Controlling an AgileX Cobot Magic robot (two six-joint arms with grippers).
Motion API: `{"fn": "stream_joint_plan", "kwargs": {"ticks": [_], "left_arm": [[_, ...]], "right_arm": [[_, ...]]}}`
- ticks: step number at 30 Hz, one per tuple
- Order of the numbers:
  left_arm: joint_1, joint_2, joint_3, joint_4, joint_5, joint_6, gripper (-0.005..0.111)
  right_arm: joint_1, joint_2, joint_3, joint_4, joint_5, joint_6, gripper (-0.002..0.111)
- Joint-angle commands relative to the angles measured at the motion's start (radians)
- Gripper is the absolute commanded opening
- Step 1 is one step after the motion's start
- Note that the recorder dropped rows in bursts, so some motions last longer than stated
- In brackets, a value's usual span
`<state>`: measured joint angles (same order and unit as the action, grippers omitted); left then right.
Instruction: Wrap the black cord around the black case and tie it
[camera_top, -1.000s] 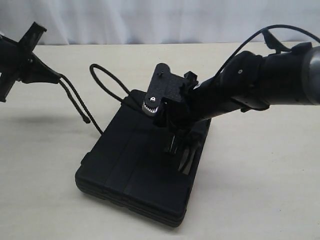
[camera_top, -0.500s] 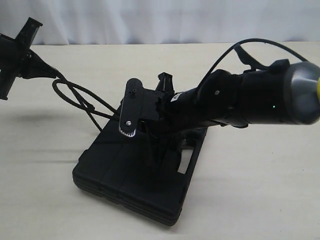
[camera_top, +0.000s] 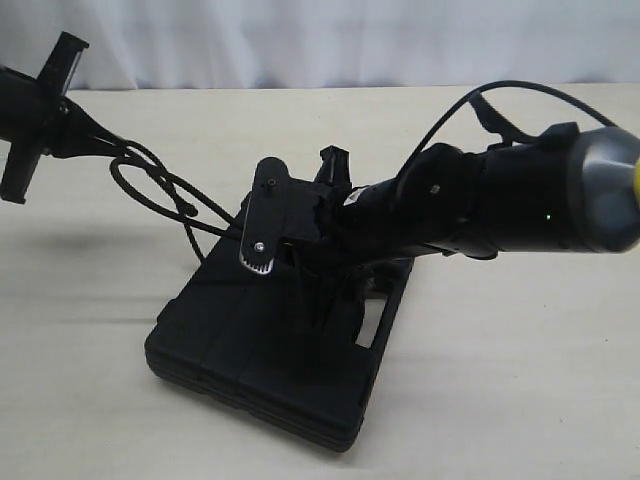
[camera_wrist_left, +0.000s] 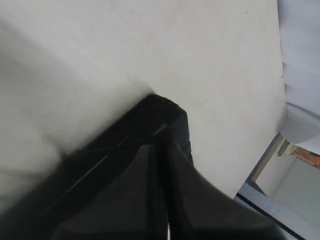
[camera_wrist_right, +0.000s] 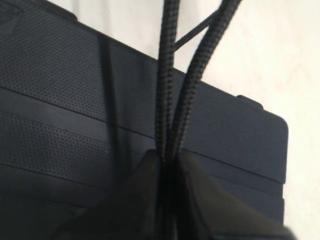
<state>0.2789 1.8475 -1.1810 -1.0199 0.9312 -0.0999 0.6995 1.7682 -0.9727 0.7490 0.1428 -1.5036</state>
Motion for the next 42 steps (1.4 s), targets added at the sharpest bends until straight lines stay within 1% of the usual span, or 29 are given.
{"fn": "stream_joint_plan", "kwargs": {"ticks": [1, 3, 4, 5, 6, 7, 10, 12, 14, 16, 18, 22, 26, 28, 29, 32, 34, 35, 37, 42], "left_arm": [[-0.054, 0.0, -0.008, 0.042, 0.035, -0.001, 0.0], [-0.094, 0.0, -0.008, 0.03, 0.045, -0.001, 0.0], [-0.118, 0.0, -0.008, 0.009, 0.059, -0.001, 0.0], [-0.129, 0.0, -0.008, 0.001, 0.063, -0.001, 0.0], [-0.142, 0.0, -0.008, -0.006, 0.063, -0.001, 0.0], [-0.148, 0.0, -0.008, -0.006, 0.066, -0.001, 0.0], [-0.153, 0.0, -0.008, -0.012, 0.095, -0.001, 0.0], [-0.153, 0.0, -0.008, -0.012, 0.105, -0.001, 0.0], [-0.153, 0.0, -0.008, -0.012, 0.105, -0.001, 0.0], [-0.153, 0.0, -0.008, -0.012, 0.105, -0.001, 0.0], [-0.153, 0.0, -0.008, -0.012, 0.105, -0.001, 0.0], [-0.153, 0.0, -0.008, -0.012, 0.096, -0.001, 0.0], [-0.153, 0.0, -0.008, 0.007, 0.063, 0.001, 0.0], [-0.153, 0.0, -0.008, 0.012, 0.041, 0.001, 0.0], [-0.153, 0.0, -0.008, 0.012, 0.036, 0.001, 0.0], [-0.153, 0.0, -0.008, 0.012, 0.033, 0.001, 0.0], [-0.153, 0.0, -0.008, 0.012, 0.035, 0.001, 0.0], [-0.153, 0.0, -0.008, 0.012, 0.035, 0.001, 0.0], [-0.153, 0.0, -0.008, 0.012, 0.035, 0.001, 0.0], [-0.153, 0.0, -0.008, 0.012, 0.029, 0.001, 0.0]], "right_arm": [[0.001, 0.0, 0.002, 0.002, -0.021, 0.009, 0.004], [0.001, 0.0, 0.002, 0.002, -0.023, 0.028, 0.005], [0.001, 0.0, 0.002, 0.002, -0.023, 0.059, 0.007], [0.001, 0.0, 0.002, 0.002, -0.023, 0.074, 0.009], [0.001, 0.0, 0.002, 0.002, -0.023, 0.082, 0.016], [0.001, 0.0, 0.002, 0.002, -0.025, 0.085, 0.02], [0.001, 0.0, 0.002, 0.002, -0.048, 0.112, 0.035], [0.001, 0.0, 0.002, 0.002, -0.062, 0.112, 0.052], [0.001, -0.009, 0.002, 0.002, -0.055, 0.112, 0.06], [0.001, -0.041, 0.002, 0.002, -0.008, 0.112, 0.067], [-0.004, -0.105, 0.005, 0.002, 0.082, 0.115, 0.068], [-0.004, -0.214, 0.051, -0.013, 0.102, 0.16, 0.068], [-0.004, -0.284, 0.061, -0.02, 0.184, 0.323, 0.068], [-0.004, -0.305, 0.047, -0.08, 0.226, 0.536, 0.068], [-0.004, -0.308, 0.03, -0.147, 0.258, 0.638, 0.068], [-0.004, -0.291, -0.078, -0.399, 0.459, 1.011, 0.068], [-0.004, -0.267, -0.161, -0.489, 0.576, 1.189, 0.068], [-0.004, -0.25, -0.201, -0.517, 0.616, 1.245, 0.068], [-0.004, -0.216, -0.265, -0.52, 0.673, 1.28, 0.068], [-0.004, -0.08, -0.445, -0.412, 0.829, 1.242, 0.068]]}}
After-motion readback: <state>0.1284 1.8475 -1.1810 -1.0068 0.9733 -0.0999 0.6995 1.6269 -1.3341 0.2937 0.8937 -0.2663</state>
